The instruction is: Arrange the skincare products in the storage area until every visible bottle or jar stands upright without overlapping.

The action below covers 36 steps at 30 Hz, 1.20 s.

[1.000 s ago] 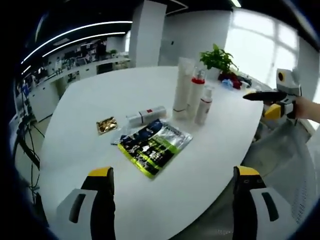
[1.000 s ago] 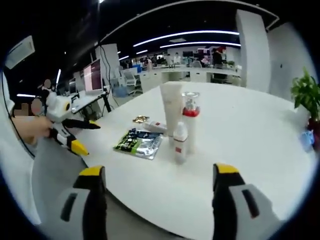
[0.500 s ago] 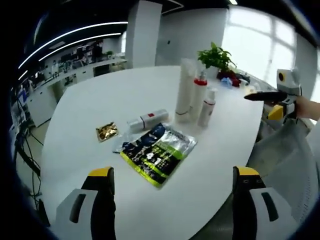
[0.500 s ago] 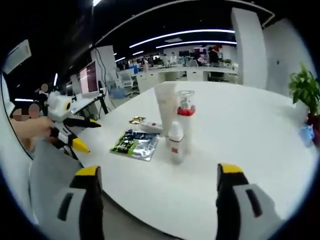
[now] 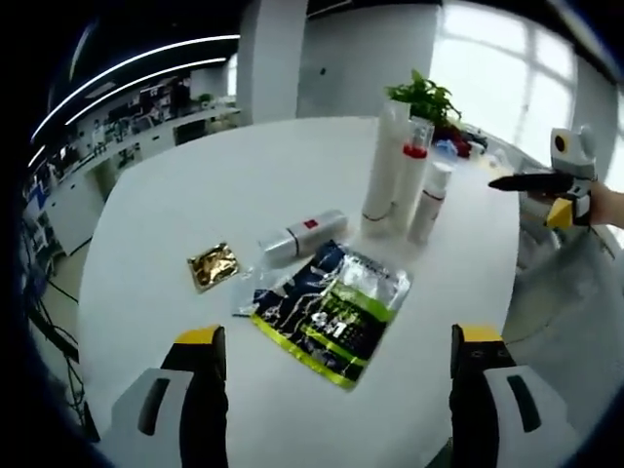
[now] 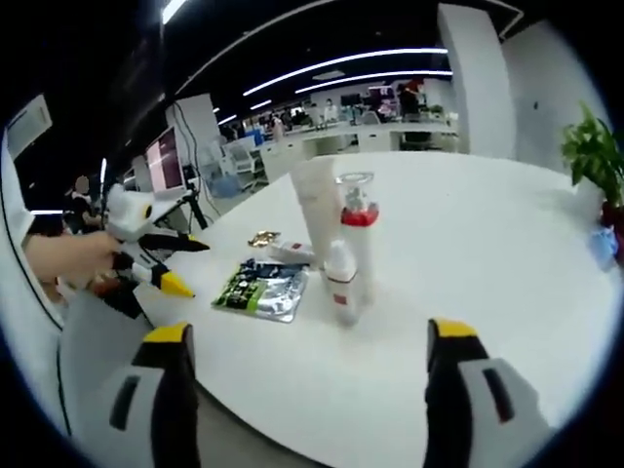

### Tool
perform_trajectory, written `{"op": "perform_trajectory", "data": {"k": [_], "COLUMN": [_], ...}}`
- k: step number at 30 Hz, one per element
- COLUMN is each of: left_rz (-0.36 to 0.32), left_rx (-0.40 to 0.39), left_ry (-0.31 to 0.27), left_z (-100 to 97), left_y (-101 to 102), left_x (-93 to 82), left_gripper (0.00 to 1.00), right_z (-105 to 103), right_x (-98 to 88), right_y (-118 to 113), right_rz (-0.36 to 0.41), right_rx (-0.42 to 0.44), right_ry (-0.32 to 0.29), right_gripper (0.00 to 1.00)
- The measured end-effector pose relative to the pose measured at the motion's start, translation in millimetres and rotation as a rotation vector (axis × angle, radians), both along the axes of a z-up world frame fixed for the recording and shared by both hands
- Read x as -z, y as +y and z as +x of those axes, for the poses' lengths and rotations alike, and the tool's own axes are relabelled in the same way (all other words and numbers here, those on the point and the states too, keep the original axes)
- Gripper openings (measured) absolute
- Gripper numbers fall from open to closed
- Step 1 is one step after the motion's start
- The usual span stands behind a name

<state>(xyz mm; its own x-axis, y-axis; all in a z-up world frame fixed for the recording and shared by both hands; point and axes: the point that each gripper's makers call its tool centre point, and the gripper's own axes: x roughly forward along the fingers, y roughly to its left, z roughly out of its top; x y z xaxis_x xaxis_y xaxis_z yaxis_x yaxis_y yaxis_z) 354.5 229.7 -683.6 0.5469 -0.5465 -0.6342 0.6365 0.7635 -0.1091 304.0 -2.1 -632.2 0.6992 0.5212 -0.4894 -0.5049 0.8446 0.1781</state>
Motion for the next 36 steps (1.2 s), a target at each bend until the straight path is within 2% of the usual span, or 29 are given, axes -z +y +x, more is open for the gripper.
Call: {"op": "perform_trajectory", "data": {"k": [4,17,36], "left_rz": [0.016,0.096,0.201], "left_rx": [0.011,0.120,0.267], "left_ry": [-0.003,-0.028,-0.052], "left_z": [15.1,63.4,117.6], "left_y": [-3,-17,-39], "left_x": [3.0,8.5,34.5], "left_gripper": [0.93,0.86,0.64], "right_z": [1,-3,3], "right_x": [2.6,15.9,25.6], "right_y": [-3,-12,-18], "right_rz": [-0.001,-0.011,-0.015], "right_rx": [0.011,0.030,0.041], "right_ry": [0.010,0.051,0.089], "right_gripper": [1.00,0.98,0.98]}}
